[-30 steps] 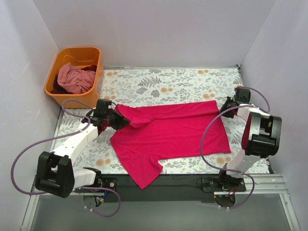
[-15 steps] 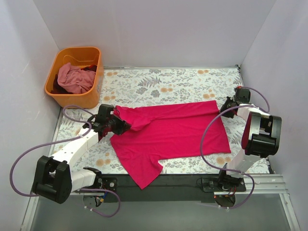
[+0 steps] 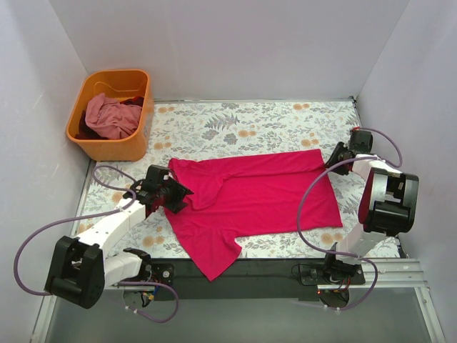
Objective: Fold and stack the t-shirts
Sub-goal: Fold the tshirt
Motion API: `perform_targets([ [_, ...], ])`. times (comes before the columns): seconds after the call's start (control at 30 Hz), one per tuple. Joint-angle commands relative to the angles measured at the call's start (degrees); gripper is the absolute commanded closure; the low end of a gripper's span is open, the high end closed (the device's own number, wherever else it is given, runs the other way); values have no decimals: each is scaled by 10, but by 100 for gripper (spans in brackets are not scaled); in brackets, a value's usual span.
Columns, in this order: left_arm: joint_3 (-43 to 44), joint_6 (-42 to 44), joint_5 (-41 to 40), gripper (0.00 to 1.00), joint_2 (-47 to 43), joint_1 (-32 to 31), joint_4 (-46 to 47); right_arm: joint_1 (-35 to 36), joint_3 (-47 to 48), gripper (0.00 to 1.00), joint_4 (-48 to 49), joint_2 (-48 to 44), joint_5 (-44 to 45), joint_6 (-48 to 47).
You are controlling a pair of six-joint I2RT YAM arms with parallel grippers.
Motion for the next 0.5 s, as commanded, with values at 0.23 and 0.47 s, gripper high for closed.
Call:
perform_targets([
  [0.23,113,171,-97,21,74,80,-4,-2,73,60,8,-27,-48,-19],
  [0.47,223,275,-99,25,238,108,25,12,95,64,41,21,-133,-20],
])
